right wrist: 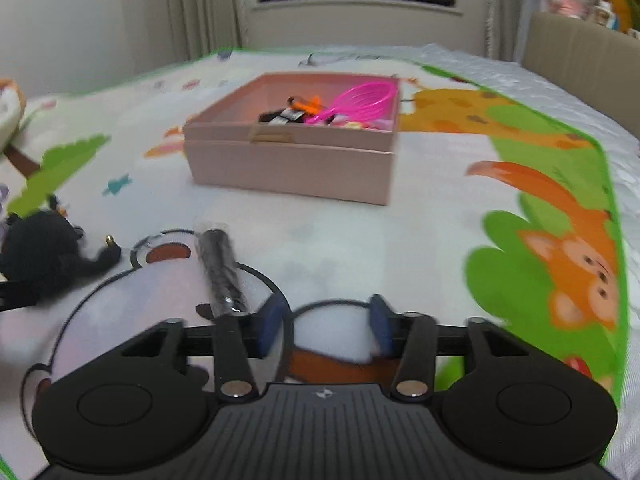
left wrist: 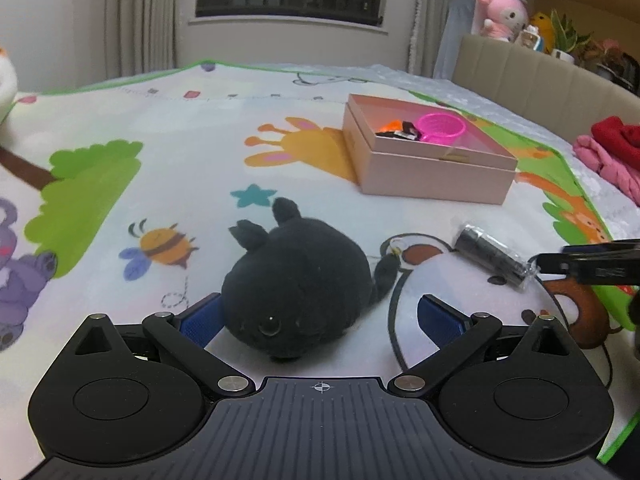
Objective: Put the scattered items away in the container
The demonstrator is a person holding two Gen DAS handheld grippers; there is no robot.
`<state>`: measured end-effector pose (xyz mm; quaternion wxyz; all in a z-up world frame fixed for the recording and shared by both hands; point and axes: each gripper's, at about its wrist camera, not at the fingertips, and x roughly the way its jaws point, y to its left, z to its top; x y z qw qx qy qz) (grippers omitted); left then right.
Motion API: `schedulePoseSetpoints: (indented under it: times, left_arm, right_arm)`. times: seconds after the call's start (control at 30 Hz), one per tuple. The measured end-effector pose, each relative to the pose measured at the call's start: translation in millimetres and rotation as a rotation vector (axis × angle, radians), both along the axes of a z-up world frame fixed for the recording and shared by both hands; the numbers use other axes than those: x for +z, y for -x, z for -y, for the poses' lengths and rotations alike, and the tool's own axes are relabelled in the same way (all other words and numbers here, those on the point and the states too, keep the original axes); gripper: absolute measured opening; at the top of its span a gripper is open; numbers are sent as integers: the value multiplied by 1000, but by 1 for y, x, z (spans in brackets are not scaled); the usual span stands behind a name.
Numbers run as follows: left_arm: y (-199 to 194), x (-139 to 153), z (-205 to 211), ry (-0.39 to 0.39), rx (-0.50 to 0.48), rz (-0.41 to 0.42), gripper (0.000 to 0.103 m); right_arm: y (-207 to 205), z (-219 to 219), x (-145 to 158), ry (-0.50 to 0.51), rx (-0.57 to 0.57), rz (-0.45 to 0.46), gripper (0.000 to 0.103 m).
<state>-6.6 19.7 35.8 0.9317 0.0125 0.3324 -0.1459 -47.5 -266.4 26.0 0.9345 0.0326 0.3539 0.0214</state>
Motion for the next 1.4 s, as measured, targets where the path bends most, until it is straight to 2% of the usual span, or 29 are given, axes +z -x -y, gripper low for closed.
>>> schedulePoseSetpoints:
  times: [0.03,0.1,0.27,0.37,0.5,0.57,0.63,0.73,0.83,0.9,1.07,1.17,1.23,1.3,1.4]
  left_arm:
    - [0,1,1,0,-3,0,103]
    - [-1,1,5,9,-15,-3,103]
    - [5,0,13,10,-37,-10,103]
    - [9,-1,10,22,-25,-10,103]
    - [11,-8,5,23,18,-35,103]
    - [10,-15,3,30,40,-65,103]
    - [11,-21,2,40,56,-87,103]
    - [14,-24,3,31,69,-73,103]
    - [14,-27,5,17,73,-71,103]
    - [15,-28,5,11,64,-66,103]
    - [15,-30,1,27,55,-72,103]
    - [12,-30,6,3,59,-90,103]
    - [11,-30,8,-16,59,-94,103]
    - [12,-30,9,-20,58,-93,103]
    - [13,-32,8,-18,52,-83,103]
  right_arm:
    - [7,1,2,-13,3,20,67]
    - [19,-1,6,-27,34,58,71]
    - [29,-29,8,17,187,78,77]
    - [17,-46,-1,170,184,73,77]
    - [-7,-42,-9,402,63,97,77]
    - [-16,-35,-10,468,-2,107,77]
    - [-18,-25,-3,422,-38,121,81]
    - [-10,-16,10,213,-30,140,101]
    - [-2,-26,12,71,-48,142,101]
    - [0,-39,10,73,-21,137,101]
    - [-16,-54,-6,281,83,58,98]
    - [-36,-39,-14,351,43,47,97]
    - [-48,-26,-15,341,-12,51,96]
    - [-49,-18,-11,288,-49,66,97]
    - [-34,-22,-1,157,-8,113,102]
